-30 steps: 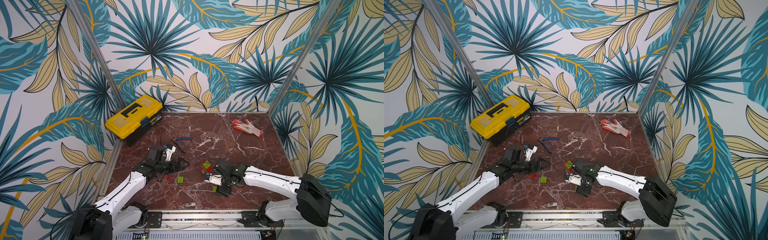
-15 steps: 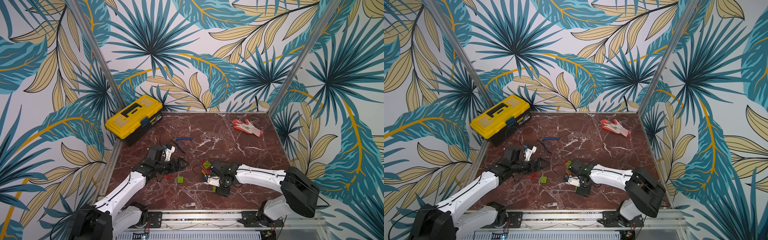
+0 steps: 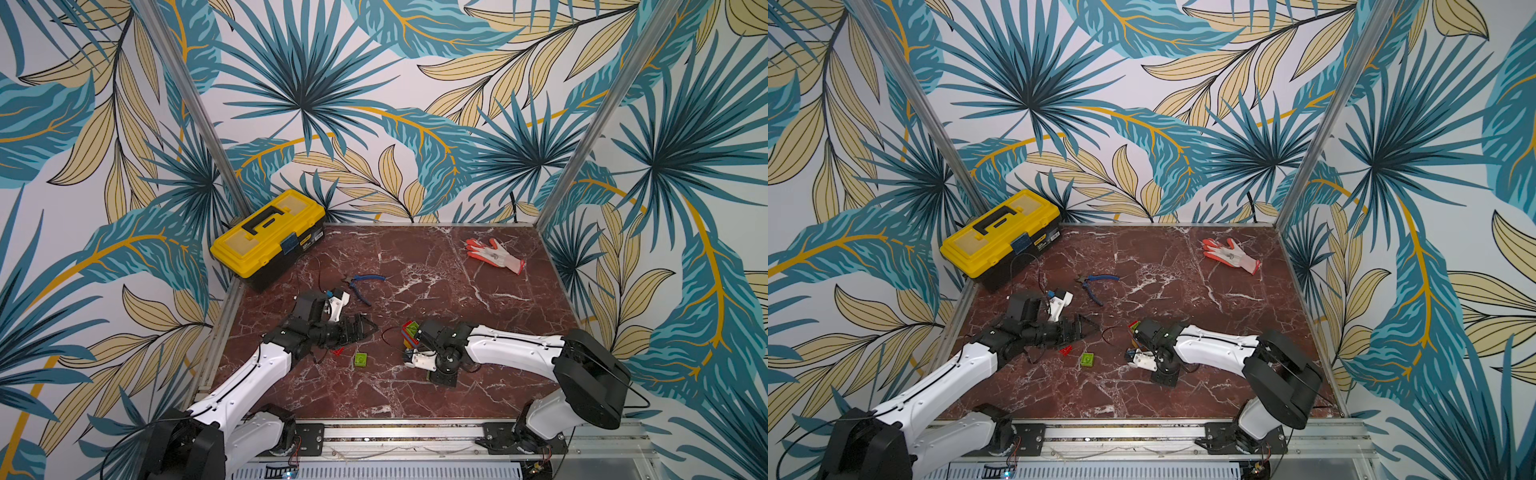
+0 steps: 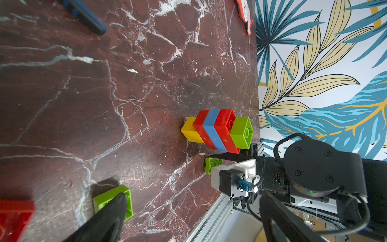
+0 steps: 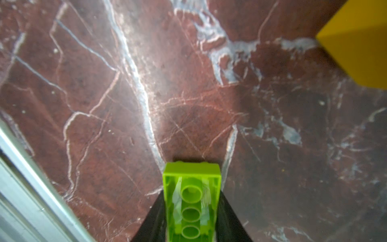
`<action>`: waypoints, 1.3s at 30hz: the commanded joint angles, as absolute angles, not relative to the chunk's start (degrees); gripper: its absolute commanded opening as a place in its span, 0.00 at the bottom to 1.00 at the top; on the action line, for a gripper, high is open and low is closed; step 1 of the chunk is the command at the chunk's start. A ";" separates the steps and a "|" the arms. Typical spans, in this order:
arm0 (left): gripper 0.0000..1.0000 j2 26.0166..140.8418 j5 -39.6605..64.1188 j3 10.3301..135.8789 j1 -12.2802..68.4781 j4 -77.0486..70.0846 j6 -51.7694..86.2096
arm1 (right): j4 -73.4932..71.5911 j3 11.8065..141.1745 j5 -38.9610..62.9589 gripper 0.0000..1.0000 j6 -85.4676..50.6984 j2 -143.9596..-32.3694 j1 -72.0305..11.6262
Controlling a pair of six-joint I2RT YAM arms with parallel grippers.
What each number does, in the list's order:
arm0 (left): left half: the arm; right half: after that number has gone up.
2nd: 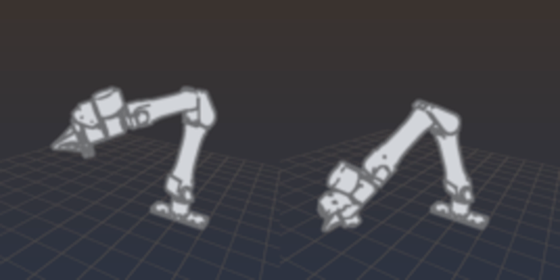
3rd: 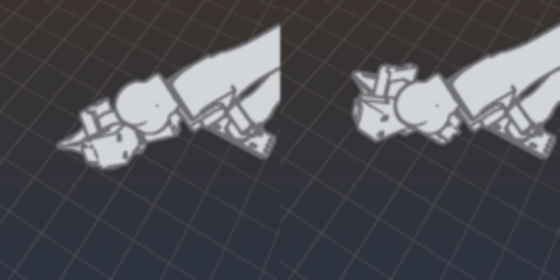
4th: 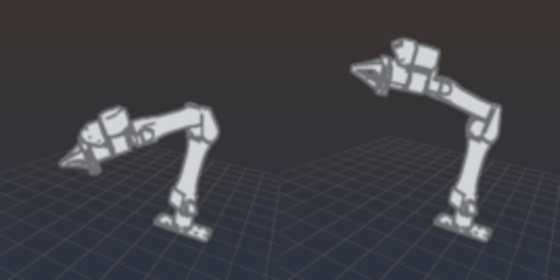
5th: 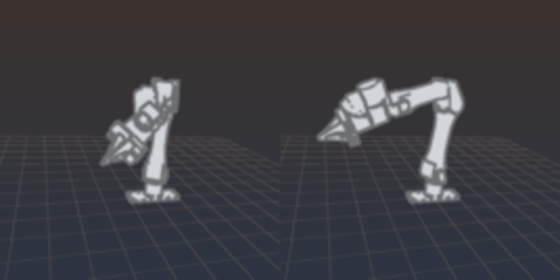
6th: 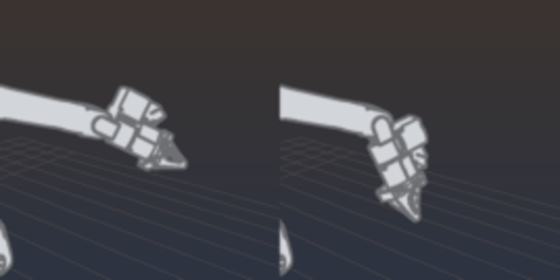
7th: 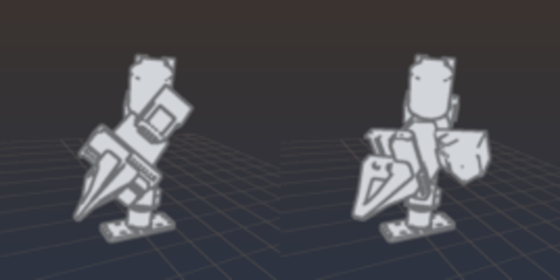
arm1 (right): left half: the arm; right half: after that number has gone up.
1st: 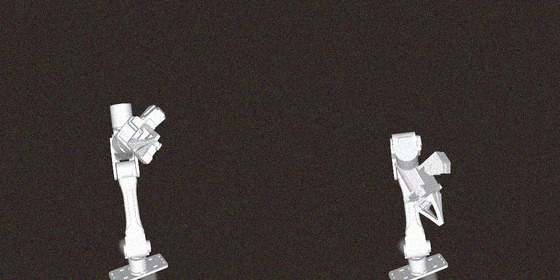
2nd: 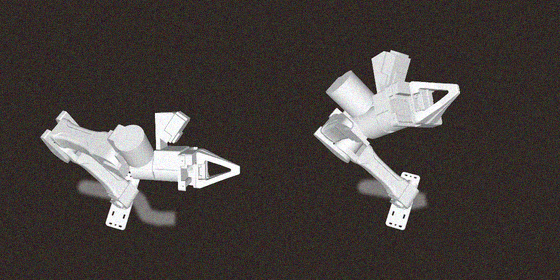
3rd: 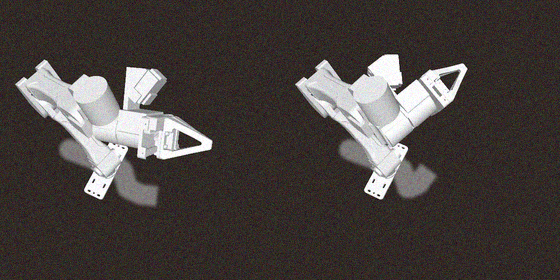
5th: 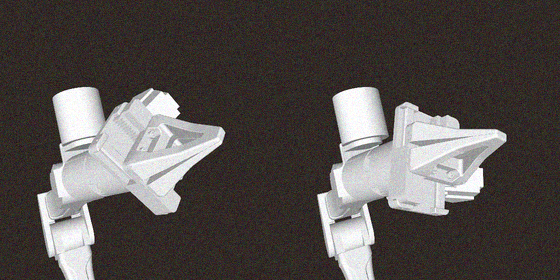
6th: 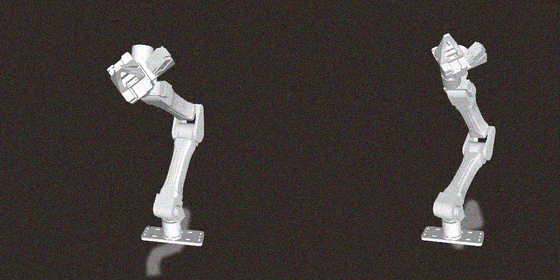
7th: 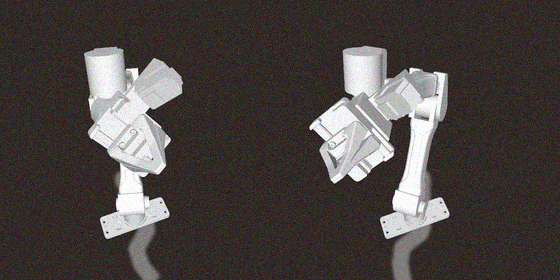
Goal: Assemble a carrot with lego
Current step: Pick up the lego brick from the center of the board, then assemble the lego brick with the lego brick.
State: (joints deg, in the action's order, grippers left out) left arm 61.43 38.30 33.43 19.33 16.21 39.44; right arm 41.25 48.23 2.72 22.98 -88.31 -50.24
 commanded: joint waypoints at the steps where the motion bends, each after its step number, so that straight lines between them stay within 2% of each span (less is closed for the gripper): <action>1: 0.99 60.73 37.82 34.69 18.84 16.89 38.93 | 47.34 51.93 4.79 0.32 19.94 -83.45 -52.17; 8: 0.99 62.95 38.60 35.22 18.94 12.57 38.33 | 57.86 64.21 7.15 0.33 9.59 -75.68 -56.54; 10: 0.99 64.53 39.30 34.83 18.85 9.78 38.57 | 59.15 67.56 4.11 0.34 6.62 -75.55 -56.52; 20: 0.99 78.00 42.67 34.05 19.48 -1.47 37.17 | 71.74 93.46 -3.00 0.33 1.90 -98.43 -53.91; 30: 0.99 80.62 46.75 34.24 19.86 -4.93 33.80 | 71.13 98.45 -3.90 0.32 -0.97 -104.38 -49.92; 39: 0.99 82.44 49.92 36.60 24.25 -6.48 31.09 | 70.52 97.58 -2.54 0.32 -3.50 -105.19 -48.09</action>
State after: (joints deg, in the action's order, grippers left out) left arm 82.30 47.92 34.26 22.79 -4.16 33.36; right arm 69.17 97.86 -3.07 -1.72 -104.09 -48.29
